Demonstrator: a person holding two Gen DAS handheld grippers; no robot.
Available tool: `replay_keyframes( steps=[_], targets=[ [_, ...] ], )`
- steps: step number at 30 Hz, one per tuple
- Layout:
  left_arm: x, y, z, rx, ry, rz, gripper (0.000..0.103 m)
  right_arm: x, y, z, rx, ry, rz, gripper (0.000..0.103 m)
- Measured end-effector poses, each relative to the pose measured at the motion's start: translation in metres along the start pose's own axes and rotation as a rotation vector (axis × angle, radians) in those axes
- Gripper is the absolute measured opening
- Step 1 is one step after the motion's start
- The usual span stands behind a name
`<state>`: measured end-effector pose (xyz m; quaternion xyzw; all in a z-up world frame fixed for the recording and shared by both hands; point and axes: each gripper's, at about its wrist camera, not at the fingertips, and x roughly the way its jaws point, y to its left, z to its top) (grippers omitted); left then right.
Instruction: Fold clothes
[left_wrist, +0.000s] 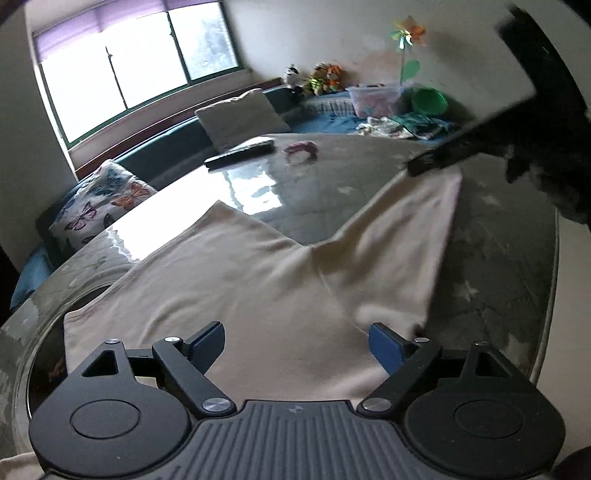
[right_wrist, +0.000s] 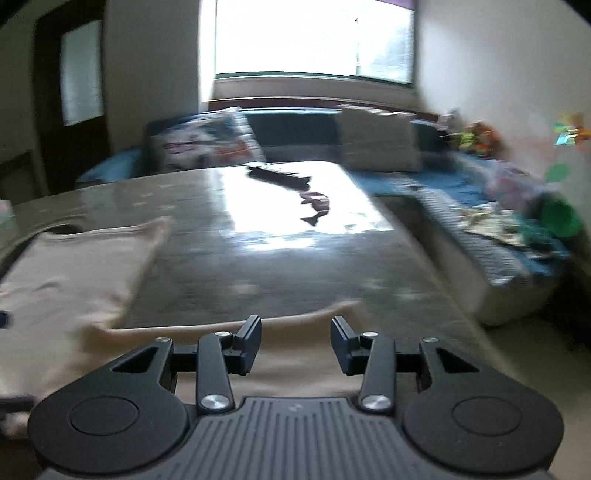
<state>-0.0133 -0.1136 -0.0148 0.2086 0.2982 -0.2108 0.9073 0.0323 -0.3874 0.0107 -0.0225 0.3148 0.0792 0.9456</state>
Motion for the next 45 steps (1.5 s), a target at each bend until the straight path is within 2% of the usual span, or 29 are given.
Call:
replay_keyframes(
  steps=[5, 10, 14, 20, 23, 26, 28, 29, 30, 31, 38, 41, 45],
  targets=[
    [0.001, -0.002, -0.001, 0.0, 0.0, -0.007, 0.087, 0.021, 0.028, 0.001, -0.053, 0.029, 0.085, 0.04],
    [0.001, 0.001, -0.001, -0.002, 0.0, -0.009, 0.087, 0.038, 0.028, -0.001, -0.049, 0.045, 0.068, 0.042],
    [-0.003, 0.008, 0.004, -0.026, -0.012, -0.004, 0.088, 0.023, 0.009, -0.002, -0.009, 0.023, 0.015, 0.043],
    [-0.007, 0.023, 0.012, -0.065, -0.029, 0.024, 0.09, -0.002, -0.039, -0.015, 0.106, 0.012, -0.141, 0.046],
    [-0.002, 0.026, 0.014, -0.078, -0.016, 0.038, 0.09, -0.003, -0.061, -0.024, 0.209, 0.038, -0.143, 0.046],
    [0.001, 0.028, 0.014, -0.082, -0.001, 0.051, 0.09, 0.001, -0.064, -0.031, 0.251, 0.04, -0.114, 0.041],
    [0.004, 0.029, 0.014, -0.084, 0.009, 0.06, 0.09, 0.005, -0.061, -0.031, 0.243, 0.037, -0.109, 0.033],
    [0.005, 0.029, 0.014, -0.085, 0.014, 0.065, 0.09, 0.006, -0.06, -0.031, 0.24, 0.033, -0.112, 0.025],
    [0.006, 0.029, 0.014, -0.086, 0.019, 0.069, 0.09, 0.008, -0.06, -0.031, 0.237, 0.029, -0.116, 0.012],
    [0.006, 0.029, 0.014, -0.085, 0.023, 0.07, 0.09, 0.01, -0.059, -0.03, 0.234, 0.025, -0.119, 0.008],
    [0.008, 0.018, 0.013, -0.06, 0.025, 0.036, 0.092, -0.007, -0.074, -0.025, 0.318, -0.032, -0.085, 0.006],
    [0.013, 0.011, 0.011, -0.038, 0.033, 0.023, 0.093, -0.007, -0.074, -0.026, 0.319, -0.021, -0.083, 0.006],
    [0.015, 0.01, 0.009, -0.038, 0.031, 0.016, 0.093, -0.024, -0.072, -0.012, 0.339, -0.062, -0.033, 0.006]
  ],
)
